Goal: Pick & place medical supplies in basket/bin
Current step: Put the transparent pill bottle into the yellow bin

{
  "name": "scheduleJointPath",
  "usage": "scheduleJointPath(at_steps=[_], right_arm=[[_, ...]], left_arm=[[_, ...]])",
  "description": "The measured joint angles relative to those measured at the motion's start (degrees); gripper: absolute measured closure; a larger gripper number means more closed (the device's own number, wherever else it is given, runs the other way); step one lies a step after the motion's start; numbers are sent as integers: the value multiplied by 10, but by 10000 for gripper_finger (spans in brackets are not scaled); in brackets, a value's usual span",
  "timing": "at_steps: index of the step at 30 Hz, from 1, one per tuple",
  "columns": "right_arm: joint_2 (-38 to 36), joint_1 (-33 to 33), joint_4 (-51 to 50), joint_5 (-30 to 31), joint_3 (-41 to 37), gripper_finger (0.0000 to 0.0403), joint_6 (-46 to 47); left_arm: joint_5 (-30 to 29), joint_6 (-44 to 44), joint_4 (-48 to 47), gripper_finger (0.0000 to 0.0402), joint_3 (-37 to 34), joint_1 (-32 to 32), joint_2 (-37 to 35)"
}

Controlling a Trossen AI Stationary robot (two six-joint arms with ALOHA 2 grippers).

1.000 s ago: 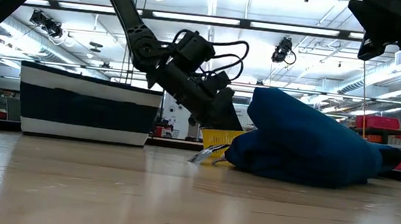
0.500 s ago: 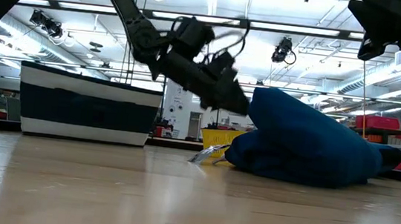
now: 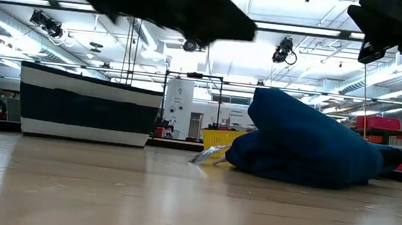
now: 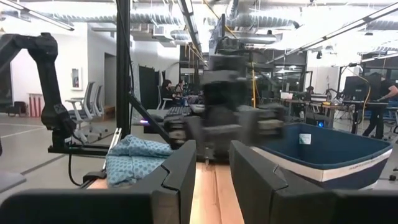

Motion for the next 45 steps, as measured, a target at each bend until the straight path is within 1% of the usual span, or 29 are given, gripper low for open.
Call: scheduleJointPath(at_steps=[2, 4, 6, 8, 13, 17, 20, 23, 26, 32, 38, 45], right_arm=[[0, 0, 0, 0, 0, 298, 0], [0, 0, -3, 0, 0, 298, 0], [0, 0, -7, 0, 0, 298, 0], [0, 0, -10, 0, 0, 298, 0], [0, 0, -11, 9, 0, 298, 4], [0, 0, -18, 26, 0, 298, 3], [0, 0, -25, 40, 0, 298, 1], [0, 0, -24, 49, 0, 298, -4], [0, -3, -23, 49, 0, 298, -7], [0, -11, -24, 50, 0, 298, -6], [0, -11, -38, 50, 0, 298, 0], [0, -11, -50, 50, 0, 298, 15]], left_arm=[[-39, -1, 23, 179, -37, -35, -23], [-60, -4, 47, 179, -69, -67, -41], [-66, -9, 54, 179, -99, -94, -62], [-58, -26, 44, 181, -118, -116, -77], [-4, -66, -89, 184, -128, -160, -113], [5, -52, -154, 181, -123, -209, -117], [1, -32, -193, 176, -106, -244, -113], [-34, -30, -247, 168, -84, -270, -113], [-49, -31, -288, 160, -56, -288, -111], [-32, -55, -338, 142, 2, -316, -80], [-29, -69, -397, 131, 77, -337, -4], [-29, -68, -515, 129, 184, -343, 101]])
